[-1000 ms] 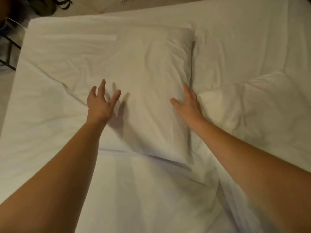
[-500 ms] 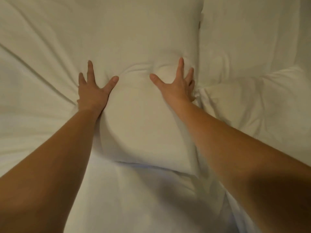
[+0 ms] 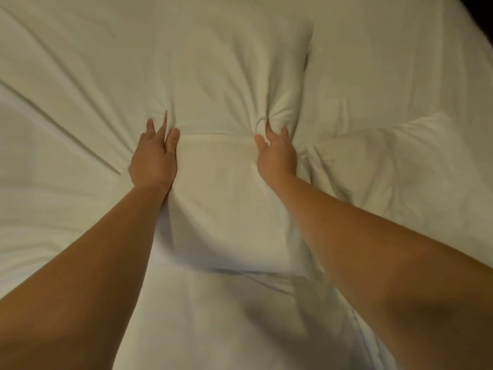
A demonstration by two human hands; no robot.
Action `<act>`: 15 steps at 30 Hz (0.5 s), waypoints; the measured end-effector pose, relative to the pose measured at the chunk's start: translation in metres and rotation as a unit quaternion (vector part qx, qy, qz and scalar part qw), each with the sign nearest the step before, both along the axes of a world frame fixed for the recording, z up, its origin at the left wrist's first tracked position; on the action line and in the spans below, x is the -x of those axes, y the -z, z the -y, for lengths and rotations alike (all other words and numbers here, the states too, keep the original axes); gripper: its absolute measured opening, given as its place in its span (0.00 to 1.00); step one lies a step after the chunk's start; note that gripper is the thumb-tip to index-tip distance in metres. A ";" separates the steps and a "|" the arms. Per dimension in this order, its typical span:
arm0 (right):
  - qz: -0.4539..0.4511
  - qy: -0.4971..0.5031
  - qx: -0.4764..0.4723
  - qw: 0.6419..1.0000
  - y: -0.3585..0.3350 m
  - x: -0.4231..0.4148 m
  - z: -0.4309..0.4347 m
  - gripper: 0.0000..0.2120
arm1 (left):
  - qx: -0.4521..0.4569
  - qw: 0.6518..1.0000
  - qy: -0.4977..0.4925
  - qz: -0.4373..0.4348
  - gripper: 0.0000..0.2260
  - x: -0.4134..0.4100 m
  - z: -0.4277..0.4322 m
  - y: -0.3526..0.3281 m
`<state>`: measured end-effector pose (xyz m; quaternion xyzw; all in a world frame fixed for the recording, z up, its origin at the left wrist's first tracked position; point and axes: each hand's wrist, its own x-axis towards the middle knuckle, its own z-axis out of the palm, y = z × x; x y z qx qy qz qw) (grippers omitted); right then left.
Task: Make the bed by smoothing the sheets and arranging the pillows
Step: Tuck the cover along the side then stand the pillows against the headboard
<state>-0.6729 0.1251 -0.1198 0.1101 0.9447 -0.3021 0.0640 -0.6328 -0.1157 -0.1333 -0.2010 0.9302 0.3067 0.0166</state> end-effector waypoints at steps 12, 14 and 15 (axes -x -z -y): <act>-0.011 0.069 0.201 0.977 -0.134 -0.098 -0.018 0.15 | -0.141 0.985 -0.083 -0.060 0.30 -0.091 -0.045 -0.142; 0.004 0.059 0.211 0.976 -0.166 -0.110 -0.029 0.17 | -0.136 0.983 -0.092 -0.078 0.30 -0.107 -0.056 -0.177; -0.004 0.076 0.225 0.971 -0.180 -0.116 -0.034 0.16 | -0.131 0.983 -0.095 -0.086 0.31 -0.114 -0.061 -0.195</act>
